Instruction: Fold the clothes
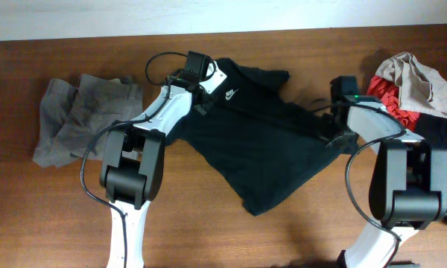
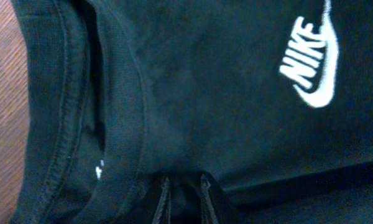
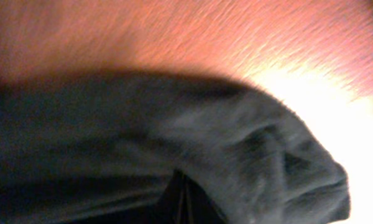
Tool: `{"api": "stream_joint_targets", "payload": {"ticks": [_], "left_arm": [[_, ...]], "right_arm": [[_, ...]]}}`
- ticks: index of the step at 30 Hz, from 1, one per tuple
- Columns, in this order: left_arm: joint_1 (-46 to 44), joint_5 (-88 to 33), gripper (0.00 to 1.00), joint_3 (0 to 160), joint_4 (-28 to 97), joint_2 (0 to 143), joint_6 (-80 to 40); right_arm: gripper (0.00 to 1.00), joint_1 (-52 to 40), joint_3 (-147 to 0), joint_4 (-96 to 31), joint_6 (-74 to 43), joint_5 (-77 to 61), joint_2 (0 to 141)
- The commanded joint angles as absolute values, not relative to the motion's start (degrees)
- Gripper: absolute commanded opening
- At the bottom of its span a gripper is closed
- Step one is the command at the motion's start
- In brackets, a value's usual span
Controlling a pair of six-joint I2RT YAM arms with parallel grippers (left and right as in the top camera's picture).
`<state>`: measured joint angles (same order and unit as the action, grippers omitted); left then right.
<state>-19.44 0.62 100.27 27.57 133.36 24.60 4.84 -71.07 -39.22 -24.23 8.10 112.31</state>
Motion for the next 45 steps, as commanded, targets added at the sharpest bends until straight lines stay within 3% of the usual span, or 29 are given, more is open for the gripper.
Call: {"api": "stream_joint_targets", "payload": {"ticks": [1,4,8,15,23,30,45], "left_arm": [[-18.61,2.74,0.17,100.38,28.38,134.23,22.81],[-19.00,2.55,0.18,100.99,29.19,134.23,19.38],[-19.84,2.57,0.27,102.63,30.59,133.62,18.68],[-20.16,0.93,0.35,107.39,34.00,130.28,18.68],[-21.67,-15.38,0.19,109.78,31.35,129.45,21.08],[-23.49,-14.79,0.04,109.78,22.44,134.72,25.65],[-24.08,-11.51,0.00,109.78,17.19,143.85,24.91]], "right_arm": [[0.04,8.08,-74.26,-35.53,-18.87,11.38,114.52],[0.04,8.27,-77.71,-34.46,-13.85,7.60,114.52],[0.08,8.27,-83.40,-36.29,-8.54,3.49,114.48],[0.10,8.16,-95.90,-53.84,-7.90,-7.35,114.48],[0.09,7.57,-96.66,-64.88,-8.73,-15.11,114.50],[0.09,6.07,-96.64,-67.33,-9.45,-16.21,114.50],[0.09,5.26,-96.64,-68.53,-9.41,-15.88,114.50]]}}
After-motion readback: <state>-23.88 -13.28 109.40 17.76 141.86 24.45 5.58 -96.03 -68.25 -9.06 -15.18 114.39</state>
